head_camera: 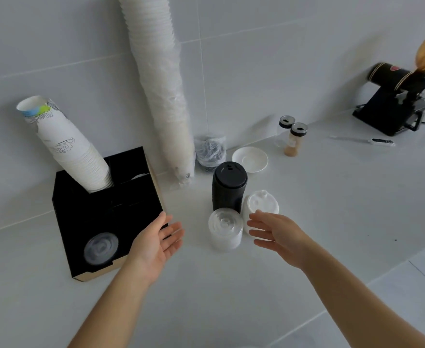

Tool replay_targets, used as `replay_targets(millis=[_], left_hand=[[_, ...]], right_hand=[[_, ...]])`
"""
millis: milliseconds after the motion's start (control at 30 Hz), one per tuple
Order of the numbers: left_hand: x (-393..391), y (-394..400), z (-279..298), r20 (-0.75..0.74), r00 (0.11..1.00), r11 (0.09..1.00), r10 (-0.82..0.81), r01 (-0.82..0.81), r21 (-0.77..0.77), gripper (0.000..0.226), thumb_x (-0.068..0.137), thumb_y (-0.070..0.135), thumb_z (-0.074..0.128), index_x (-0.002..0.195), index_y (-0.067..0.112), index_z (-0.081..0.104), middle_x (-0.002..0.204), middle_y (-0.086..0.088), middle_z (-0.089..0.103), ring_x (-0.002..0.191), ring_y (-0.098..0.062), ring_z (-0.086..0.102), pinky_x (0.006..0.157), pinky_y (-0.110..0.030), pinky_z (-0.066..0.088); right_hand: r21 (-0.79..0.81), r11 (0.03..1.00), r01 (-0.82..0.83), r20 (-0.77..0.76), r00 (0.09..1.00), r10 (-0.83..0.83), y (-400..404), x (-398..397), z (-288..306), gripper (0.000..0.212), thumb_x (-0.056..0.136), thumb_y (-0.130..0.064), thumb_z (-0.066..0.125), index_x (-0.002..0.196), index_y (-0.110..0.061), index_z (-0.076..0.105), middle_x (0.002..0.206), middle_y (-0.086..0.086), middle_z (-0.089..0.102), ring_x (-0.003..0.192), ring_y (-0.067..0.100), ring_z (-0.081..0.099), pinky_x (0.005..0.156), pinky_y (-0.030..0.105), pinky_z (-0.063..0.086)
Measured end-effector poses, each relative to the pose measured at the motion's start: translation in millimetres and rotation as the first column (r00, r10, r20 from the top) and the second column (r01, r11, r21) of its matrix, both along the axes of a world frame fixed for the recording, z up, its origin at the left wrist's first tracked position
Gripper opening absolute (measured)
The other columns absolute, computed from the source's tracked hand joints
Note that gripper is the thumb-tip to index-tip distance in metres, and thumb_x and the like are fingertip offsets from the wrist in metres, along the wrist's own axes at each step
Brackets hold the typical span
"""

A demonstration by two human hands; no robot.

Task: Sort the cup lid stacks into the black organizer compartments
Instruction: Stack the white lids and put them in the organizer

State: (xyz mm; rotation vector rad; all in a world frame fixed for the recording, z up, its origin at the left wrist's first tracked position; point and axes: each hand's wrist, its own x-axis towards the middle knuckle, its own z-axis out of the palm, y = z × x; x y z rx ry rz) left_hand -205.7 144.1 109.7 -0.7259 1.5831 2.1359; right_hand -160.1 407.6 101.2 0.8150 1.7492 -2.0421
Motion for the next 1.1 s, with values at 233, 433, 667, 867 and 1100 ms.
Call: replay_targets(millis=[233, 433, 667, 867, 1100], left_hand=[[-18.0, 25.7, -18.9, 0.064, 0.983, 0.962, -0.169, 0.179, -0.206, 0.025, 0.096, 0.026, 0.058, 0.117, 0.012, 0.058, 0.114, -0.011, 0.066, 0.108, -0.026, 0.064, 0.096, -0.039, 0.05], [-40.8, 47.5, -49.0, 0.121, 0.923, 0.831, -0.364, 0.381, -0.405, 0.036, 0.088, 0.032, 0.067, 0.119, 0.014, 0.065, 0.111, -0.001, 0.066, 0.106, -0.017, 0.061, 0.1, -0.038, 0.048], [-47.0, 75.7, -65.8, 0.142, 0.835, 0.674, -0.532, 0.519, -0.526, 0.005, 0.085, 0.03, 0.065, 0.089, 0.032, 0.066, 0.101, 0.001, 0.072, 0.092, -0.017, 0.066, 0.081, -0.028, 0.05], [-45.2, 78.3, -78.3, 0.193, 0.845, 0.729, -0.499, 0.53, -0.433, 0.006, 0.087, 0.031, 0.062, 0.086, 0.033, 0.067, 0.098, 0.004, 0.072, 0.098, -0.016, 0.065, 0.095, -0.035, 0.049], [-46.6, 77.6, -83.9, 0.25, 0.866, 0.809, -0.433, 0.495, -0.317, 0.022, 0.087, 0.03, 0.064, 0.108, 0.029, 0.068, 0.114, 0.004, 0.07, 0.112, -0.015, 0.06, 0.102, -0.043, 0.043]], right_hand=[[-0.004, 0.999, 0.036, 0.059, 0.998, -0.035, -14.2, -1.1, -33.6, 0.02, 0.096, -0.029, 0.061, 0.113, -0.019, 0.062, 0.121, 0.0, 0.065, 0.115, 0.02, 0.061, 0.096, 0.036, 0.051], [0.082, 0.996, 0.042, 0.07, 0.996, -0.047, -29.4, -10.8, -60.5, 0.01, 0.094, -0.033, 0.063, 0.104, -0.033, 0.064, 0.109, -0.015, 0.062, 0.116, 0.018, 0.055, 0.11, 0.041, 0.042], [0.19, 0.981, 0.025, 0.012, 1.0, -0.028, -46.6, -17.6, -77.0, 0.041, 0.094, -0.035, 0.058, 0.135, -0.031, 0.055, 0.128, -0.006, 0.062, 0.119, 0.015, 0.056, 0.093, 0.031, 0.04], [0.148, 0.988, 0.036, 0.034, 0.999, -0.041, -46.2, -25.8, -87.9, 0.036, 0.093, -0.033, 0.06, 0.129, -0.032, 0.057, 0.119, -0.01, 0.067, 0.11, 0.007, 0.06, 0.093, 0.03, 0.043], [0.186, 0.982, 0.041, 0.053, 0.997, -0.052, -44.9, -24.5, -95.6, 0.032, 0.088, -0.037, 0.064, 0.119, -0.03, 0.061, 0.113, -0.004, 0.069, 0.104, 0.013, 0.064, 0.091, 0.035, 0.051]])
